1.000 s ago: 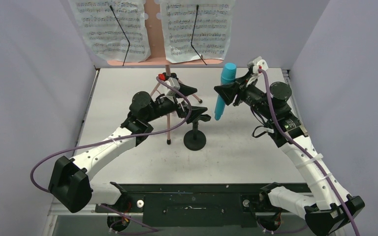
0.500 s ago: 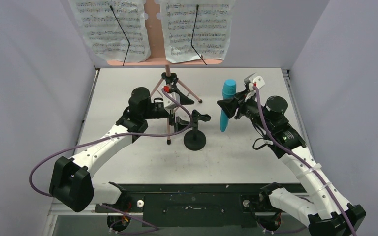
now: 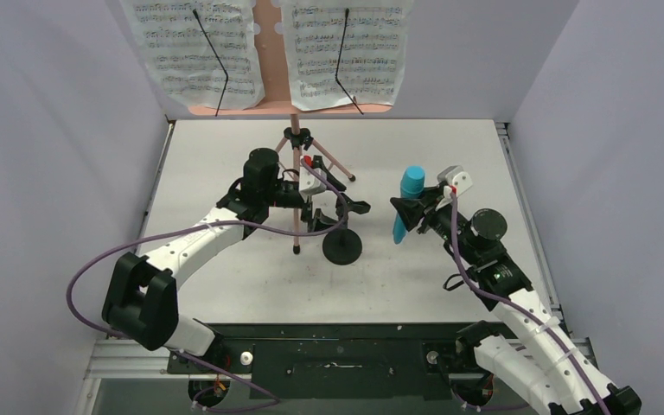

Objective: Set up the instrument practice props

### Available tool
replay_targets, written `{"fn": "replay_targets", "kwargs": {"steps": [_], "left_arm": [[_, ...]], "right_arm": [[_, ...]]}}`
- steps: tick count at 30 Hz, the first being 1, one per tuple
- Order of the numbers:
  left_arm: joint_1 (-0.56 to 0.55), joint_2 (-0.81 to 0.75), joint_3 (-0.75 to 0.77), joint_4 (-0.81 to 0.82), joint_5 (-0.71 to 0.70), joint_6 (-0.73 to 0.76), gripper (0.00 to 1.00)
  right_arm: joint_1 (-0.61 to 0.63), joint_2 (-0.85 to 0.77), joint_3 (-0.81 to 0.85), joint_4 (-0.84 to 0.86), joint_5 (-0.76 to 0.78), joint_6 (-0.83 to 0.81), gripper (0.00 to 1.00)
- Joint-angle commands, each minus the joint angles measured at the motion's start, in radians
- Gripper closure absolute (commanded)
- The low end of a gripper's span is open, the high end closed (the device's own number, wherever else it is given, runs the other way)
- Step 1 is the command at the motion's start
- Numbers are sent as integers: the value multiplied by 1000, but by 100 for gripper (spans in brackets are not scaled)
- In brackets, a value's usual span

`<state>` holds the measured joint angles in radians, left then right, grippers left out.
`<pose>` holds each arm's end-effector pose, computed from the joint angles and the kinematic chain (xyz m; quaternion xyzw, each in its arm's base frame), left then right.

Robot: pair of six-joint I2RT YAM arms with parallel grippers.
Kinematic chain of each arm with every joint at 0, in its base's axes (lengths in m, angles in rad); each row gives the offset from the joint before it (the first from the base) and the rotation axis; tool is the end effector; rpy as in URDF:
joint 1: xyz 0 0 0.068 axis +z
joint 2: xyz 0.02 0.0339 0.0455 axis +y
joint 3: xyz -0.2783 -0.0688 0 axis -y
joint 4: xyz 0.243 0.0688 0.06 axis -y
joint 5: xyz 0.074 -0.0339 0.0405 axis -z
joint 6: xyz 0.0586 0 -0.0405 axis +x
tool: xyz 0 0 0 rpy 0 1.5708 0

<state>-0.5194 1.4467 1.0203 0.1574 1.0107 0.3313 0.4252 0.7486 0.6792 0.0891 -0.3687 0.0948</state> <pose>0.2644 -0.2084 0.3158 0.5544 0.5130 -0.4332 0.4917 0.1656 0.0982 0.3485 -0.2423 0.6574 0.3045 0.6454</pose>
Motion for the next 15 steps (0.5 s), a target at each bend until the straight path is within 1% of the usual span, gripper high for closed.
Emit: {"fn": "replay_targets", "kwargs": {"steps": [1, 5, 10, 15], "left_arm": [[7, 30, 82, -27, 24, 49, 4], [7, 58, 120, -45, 16, 51, 1], [6, 68, 134, -23, -12, 53, 1], [9, 95, 150, -42, 13, 63, 1]], "right_arm": [[-4, -31, -65, 194, 60, 39, 95], [-4, -17, -116, 284, 38, 85, 95], [-4, 14, -133, 350, 9, 76, 95], [-4, 56, -138, 424, -8, 87, 95]]}}
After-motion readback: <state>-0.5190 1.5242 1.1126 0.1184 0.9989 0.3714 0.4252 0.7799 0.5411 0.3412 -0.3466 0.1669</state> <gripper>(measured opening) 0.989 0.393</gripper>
